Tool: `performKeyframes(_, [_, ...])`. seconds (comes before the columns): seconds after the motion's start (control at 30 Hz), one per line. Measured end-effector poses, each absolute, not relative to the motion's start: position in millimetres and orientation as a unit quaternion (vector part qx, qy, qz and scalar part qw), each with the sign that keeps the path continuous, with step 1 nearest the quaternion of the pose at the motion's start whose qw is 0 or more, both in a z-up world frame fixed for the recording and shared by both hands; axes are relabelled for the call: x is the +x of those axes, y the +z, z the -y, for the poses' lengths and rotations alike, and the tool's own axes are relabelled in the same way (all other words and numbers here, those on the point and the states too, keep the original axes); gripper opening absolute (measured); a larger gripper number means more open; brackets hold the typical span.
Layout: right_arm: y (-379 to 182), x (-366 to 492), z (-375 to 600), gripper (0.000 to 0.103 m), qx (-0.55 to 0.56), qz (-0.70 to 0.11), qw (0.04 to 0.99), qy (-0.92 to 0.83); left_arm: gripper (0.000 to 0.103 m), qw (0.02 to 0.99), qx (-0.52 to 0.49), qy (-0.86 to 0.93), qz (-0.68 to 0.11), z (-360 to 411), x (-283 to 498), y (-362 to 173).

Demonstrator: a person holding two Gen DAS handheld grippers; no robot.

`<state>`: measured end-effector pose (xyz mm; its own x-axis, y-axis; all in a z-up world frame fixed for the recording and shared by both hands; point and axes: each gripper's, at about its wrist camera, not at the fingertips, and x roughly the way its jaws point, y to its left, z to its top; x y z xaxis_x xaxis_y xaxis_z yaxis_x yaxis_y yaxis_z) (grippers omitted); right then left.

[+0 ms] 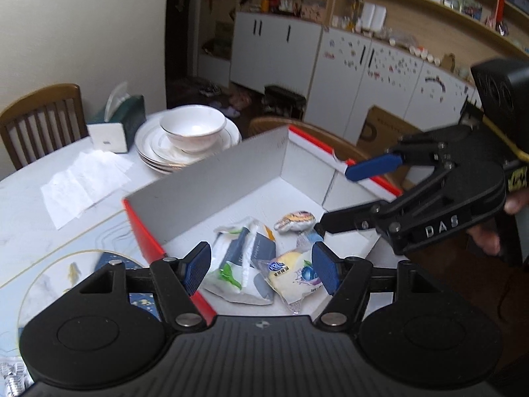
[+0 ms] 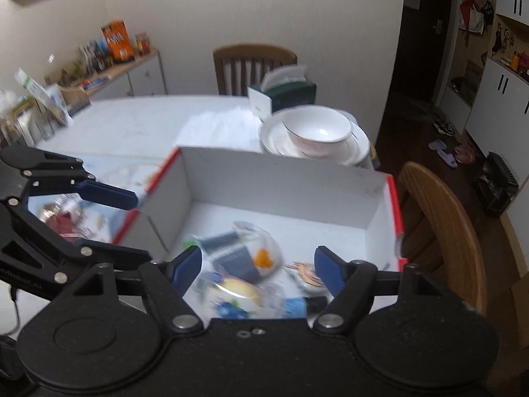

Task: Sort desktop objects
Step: 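Withdraw both tools from the box and move back over the foil snack bags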

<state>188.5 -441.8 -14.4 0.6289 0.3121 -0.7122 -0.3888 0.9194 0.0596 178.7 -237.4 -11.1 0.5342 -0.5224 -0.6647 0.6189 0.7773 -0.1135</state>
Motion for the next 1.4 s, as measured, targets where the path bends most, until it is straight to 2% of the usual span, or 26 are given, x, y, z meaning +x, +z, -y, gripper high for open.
performKeyframes(0.27, [-9.3,170.6,410.3,0.079,-0.040,-0.354,0.910,0.211,0.067,0.888,0.052,-0.311,-0.336,200.5,165.5,-1.7])
performKeyframes(0.37, [-9.2,163.6,398.8,0.080,-0.043,-0.342,0.915,0.209,0.073,0.892,0.054,-0.304,-0.331,187.0,160.1,-1.3])
performKeyframes(0.47, [-8.4,158.2,387.8,0.082,-0.037,-0.335,0.918,0.211,0.075,0.894,0.055,-0.299,-0.329,172.8,155.7,-1.6])
performKeyframes(0.57, [-7.4,153.8,375.8,0.082,-0.033,-0.330,0.919,0.214,0.083,0.897,0.052,-0.291,-0.328,157.6,152.3,-3.2])
performKeyframes(0.67, [-7.6,150.0,362.7,0.083,-0.030,-0.326,0.920,0.217,0.083,0.900,0.048,-0.285,-0.326,142.0,148.8,-4.3])
performKeyframes(0.83, [-10.8,146.6,342.0,0.084,-0.026,-0.329,0.920,0.213,0.097,0.907,0.038,-0.272,-0.319,113.7,144.0,-4.3])
performKeyframes(0.87, [-11.8,146.4,338.1,0.084,-0.023,-0.331,0.919,0.211,0.103,0.909,0.036,-0.268,-0.318,108.2,143.4,-4.4])
performKeyframes(1.4, [-18.9,132.6,261.1,0.085,-0.020,-0.341,0.916,0.210,0.103,0.919,0.011,-0.242,-0.310,17.4,125.1,-9.1])
